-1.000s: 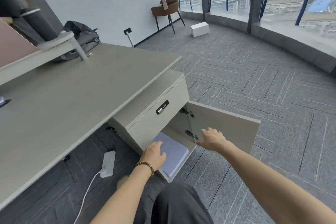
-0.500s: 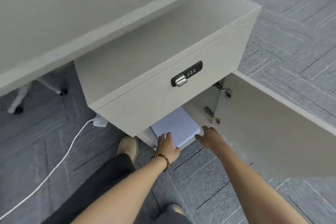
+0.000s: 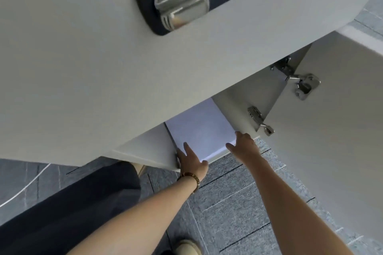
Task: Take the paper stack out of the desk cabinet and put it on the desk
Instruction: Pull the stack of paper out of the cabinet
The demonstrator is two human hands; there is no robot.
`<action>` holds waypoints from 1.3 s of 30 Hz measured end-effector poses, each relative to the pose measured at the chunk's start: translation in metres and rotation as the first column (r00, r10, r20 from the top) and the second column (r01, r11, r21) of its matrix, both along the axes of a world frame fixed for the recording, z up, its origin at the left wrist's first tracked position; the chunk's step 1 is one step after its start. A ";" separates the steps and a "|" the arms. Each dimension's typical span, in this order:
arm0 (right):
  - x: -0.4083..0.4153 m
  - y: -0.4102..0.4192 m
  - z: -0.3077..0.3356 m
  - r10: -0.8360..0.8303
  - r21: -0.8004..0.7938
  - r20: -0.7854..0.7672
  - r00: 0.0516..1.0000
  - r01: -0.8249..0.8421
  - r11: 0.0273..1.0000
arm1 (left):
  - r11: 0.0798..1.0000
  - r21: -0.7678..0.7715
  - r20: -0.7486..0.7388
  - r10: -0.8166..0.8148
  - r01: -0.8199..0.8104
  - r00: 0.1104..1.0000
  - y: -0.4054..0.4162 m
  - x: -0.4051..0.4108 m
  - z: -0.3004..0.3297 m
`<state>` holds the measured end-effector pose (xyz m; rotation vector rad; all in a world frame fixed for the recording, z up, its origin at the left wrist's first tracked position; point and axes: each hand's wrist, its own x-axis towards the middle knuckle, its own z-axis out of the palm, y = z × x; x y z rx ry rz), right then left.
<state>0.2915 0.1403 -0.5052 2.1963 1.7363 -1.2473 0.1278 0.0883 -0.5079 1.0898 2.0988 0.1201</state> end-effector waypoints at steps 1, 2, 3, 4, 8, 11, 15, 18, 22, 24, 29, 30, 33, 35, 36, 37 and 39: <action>-0.001 0.002 -0.005 0.007 0.017 0.025 1.000 -0.007 1.000 | 1.000 0.004 0.009 0.027 -0.027 1.000 0.002 0.001 -0.004; -0.002 0.005 -0.010 0.005 0.038 0.044 0.999 -0.007 0.999 | 0.999 0.010 0.018 0.045 -0.045 0.999 0.004 0.000 -0.008; -0.003 0.007 -0.015 -0.004 0.057 0.057 0.998 0.001 0.998 | 0.998 0.016 0.029 0.063 -0.063 0.998 0.006 0.000 -0.011; -0.004 0.009 -0.018 -0.016 0.077 0.064 0.998 0.011 0.997 | 0.997 0.025 0.035 0.071 -0.072 0.997 0.007 -0.001 -0.013; -0.010 0.016 -0.034 -0.035 0.112 0.056 0.998 0.028 0.993 | 0.997 0.038 0.043 0.068 -0.069 0.997 0.006 -0.002 -0.018; -0.013 0.018 -0.041 -0.100 0.136 0.045 0.994 0.093 0.986 | 0.996 0.048 0.056 0.079 -0.082 0.995 0.001 0.001 -0.022; -0.012 0.022 -0.047 -0.144 0.173 0.027 0.989 0.137 0.975 | 0.992 0.065 0.047 0.107 -0.110 0.993 0.000 0.003 -0.027; -0.015 0.023 -0.050 -0.180 0.206 0.016 0.984 0.173 0.963 | 0.989 0.082 0.050 0.121 -0.125 0.991 0.002 0.004 -0.029; -0.017 0.023 -0.050 -0.261 0.165 -0.168 0.951 0.288 0.943 | 0.989 0.082 0.049 0.121 -0.125 0.991 0.002 0.004 -0.029; -0.012 0.024 -0.050 -0.296 0.127 -0.225 0.928 0.329 0.936 | 0.992 0.072 0.041 0.099 -0.102 0.994 0.001 0.003 -0.028; -0.001 0.011 -0.053 -0.365 0.096 -0.260 0.894 0.400 0.911 | 0.993 0.072 0.069 0.090 -0.095 0.993 -0.006 0.004 -0.024; 0.001 0.004 -0.053 -0.380 0.091 -0.268 0.885 0.416 0.905 | 0.991 0.073 0.086 0.101 -0.108 0.991 -0.010 0.005 -0.023; 0.013 -0.020 -0.051 -0.423 0.069 -0.295 0.857 0.460 0.885 | 0.992 0.050 0.123 0.110 -0.117 0.986 -0.032 0.014 -0.021; 0.022 -0.038 -0.051 -0.447 0.037 -0.308 0.840 0.481 0.876 | 0.995 0.045 0.125 0.079 -0.085 0.989 -0.053 0.017 -0.024; 0.026 -0.047 -0.051 -0.464 0.019 -0.315 0.828 0.494 0.869 | 0.996 0.052 0.130 0.068 -0.075 0.989 -0.064 0.018 -0.026; 0.031 -0.055 -0.050 -0.481 -0.001 -0.319 0.817 0.507 0.862 | 0.994 0.071 0.145 0.078 -0.089 0.986 -0.073 0.017 -0.029; 0.040 -0.074 -0.053 -0.515 -0.043 -0.322 0.795 0.531 0.847 | 0.964 0.115 0.225 0.210 -0.240 0.951 -0.090 0.013 -0.034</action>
